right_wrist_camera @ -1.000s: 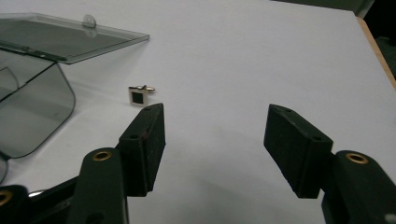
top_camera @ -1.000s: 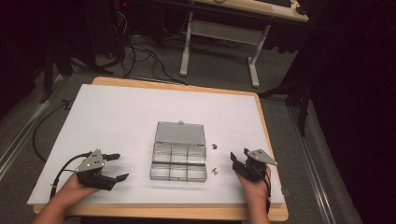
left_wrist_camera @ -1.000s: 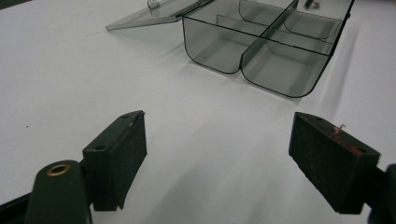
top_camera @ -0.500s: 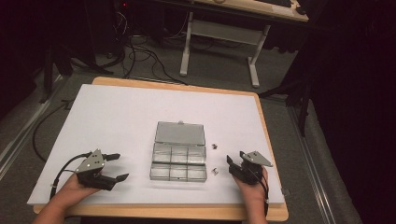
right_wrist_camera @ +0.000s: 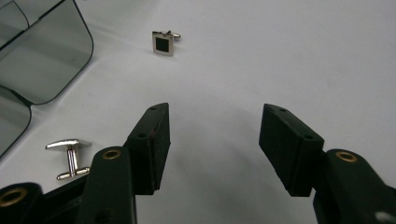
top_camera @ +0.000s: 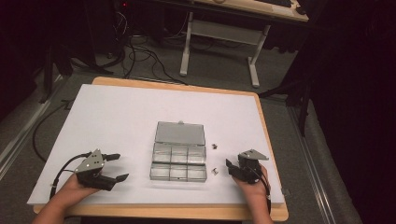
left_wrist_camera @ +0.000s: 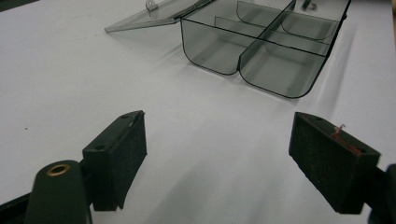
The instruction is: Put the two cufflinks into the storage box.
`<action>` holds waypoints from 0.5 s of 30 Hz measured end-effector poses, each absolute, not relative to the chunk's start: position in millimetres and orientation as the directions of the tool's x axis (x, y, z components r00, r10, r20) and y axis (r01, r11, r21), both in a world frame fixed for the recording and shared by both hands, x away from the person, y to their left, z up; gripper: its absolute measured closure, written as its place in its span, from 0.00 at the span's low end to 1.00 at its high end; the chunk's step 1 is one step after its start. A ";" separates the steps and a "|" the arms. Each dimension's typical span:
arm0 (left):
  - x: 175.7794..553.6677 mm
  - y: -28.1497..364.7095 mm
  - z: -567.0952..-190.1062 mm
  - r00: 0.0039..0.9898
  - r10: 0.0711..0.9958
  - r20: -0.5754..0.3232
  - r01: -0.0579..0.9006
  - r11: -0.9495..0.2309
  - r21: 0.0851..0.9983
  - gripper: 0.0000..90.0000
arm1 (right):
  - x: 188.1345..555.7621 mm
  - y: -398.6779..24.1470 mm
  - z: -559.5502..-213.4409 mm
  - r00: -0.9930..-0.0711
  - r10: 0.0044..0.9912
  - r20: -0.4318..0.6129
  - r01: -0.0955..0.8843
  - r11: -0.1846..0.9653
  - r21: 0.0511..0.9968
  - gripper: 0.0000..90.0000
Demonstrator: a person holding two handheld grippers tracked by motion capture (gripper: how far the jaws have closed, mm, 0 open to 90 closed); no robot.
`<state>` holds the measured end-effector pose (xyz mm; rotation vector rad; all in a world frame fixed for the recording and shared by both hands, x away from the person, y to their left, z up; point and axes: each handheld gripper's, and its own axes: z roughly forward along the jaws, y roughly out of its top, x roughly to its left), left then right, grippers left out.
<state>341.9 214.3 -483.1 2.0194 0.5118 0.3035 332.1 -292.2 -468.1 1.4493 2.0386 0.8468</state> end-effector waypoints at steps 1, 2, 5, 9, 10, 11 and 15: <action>341.9 214.3 -483.1 0.879 0.476 0.000 0.228 -0.420 0.878 0.22 | 332.2 -292.3 -467.9 -0.312 0.949 -0.042 0.645 0.244 0.724 0.49; 341.9 214.5 -483.0 0.880 0.475 -0.002 0.228 -0.420 0.879 0.22 | 332.2 -292.3 -467.1 -0.311 0.950 -0.039 0.652 0.243 0.718 0.49; 341.8 214.5 -483.0 0.881 0.473 -0.003 0.227 -0.418 0.879 0.22 | 332.4 -292.8 -465.1 -0.313 0.949 -0.034 0.665 0.245 0.706 0.49; 341.7 214.5 -483.0 0.882 0.471 -0.001 0.225 -0.420 0.879 0.22 | 333.9 -291.9 -459.5 -0.327 0.945 -0.021 0.695 0.255 0.672 0.50; 341.7 214.5 -483.0 0.882 0.471 -0.001 0.224 -0.420 0.880 0.22 | 334.4 -291.9 -458.5 -0.328 0.945 -0.016 0.702 0.255 0.665 0.50; 341.7 214.5 -483.0 0.883 0.470 0.000 0.224 -0.420 0.879 0.22 | 334.9 -292.2 -457.8 -0.331 0.943 -0.015 0.708 0.259 0.657 0.50; 341.7 214.6 -483.0 0.883 0.469 0.000 0.223 -0.420 0.880 0.22 | 336.3 -293.3 -457.7 -0.333 0.942 -0.023 0.727 0.272 0.631 0.50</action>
